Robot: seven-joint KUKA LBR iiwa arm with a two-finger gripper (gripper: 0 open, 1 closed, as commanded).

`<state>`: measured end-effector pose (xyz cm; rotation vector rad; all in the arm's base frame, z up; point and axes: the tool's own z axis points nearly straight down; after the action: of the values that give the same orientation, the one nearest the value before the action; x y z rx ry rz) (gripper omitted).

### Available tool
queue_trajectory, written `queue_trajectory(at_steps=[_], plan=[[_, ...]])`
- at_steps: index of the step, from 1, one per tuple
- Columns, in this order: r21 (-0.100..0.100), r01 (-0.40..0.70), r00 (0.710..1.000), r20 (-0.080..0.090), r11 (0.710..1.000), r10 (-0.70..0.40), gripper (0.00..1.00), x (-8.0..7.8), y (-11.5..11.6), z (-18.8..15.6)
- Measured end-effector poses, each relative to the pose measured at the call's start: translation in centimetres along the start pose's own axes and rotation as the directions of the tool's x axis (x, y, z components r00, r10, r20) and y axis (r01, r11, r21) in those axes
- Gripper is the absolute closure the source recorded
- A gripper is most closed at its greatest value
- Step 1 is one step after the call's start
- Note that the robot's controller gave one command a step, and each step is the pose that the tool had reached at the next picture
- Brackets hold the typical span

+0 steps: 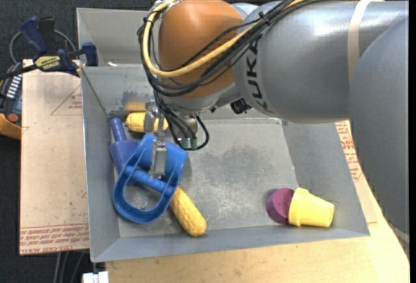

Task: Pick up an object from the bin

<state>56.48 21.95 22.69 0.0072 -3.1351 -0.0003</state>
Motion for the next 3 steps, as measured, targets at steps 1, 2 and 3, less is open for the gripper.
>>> queue_trajectory(at_steps=[1, 2, 3], plan=[[0.0, -0.001, 1.0, 0.001, 1.0, 0.001, 0.0, 0.0, -0.1, -0.2], [-0.001, -0.053, 0.999, 0.003, 0.999, 0.053, 0.0, 0.6, 0.2, 0.3], [-0.002, 0.087, 0.996, 0.007, 0.996, -0.087, 0.0, 0.7, 1.1, 7.7]])
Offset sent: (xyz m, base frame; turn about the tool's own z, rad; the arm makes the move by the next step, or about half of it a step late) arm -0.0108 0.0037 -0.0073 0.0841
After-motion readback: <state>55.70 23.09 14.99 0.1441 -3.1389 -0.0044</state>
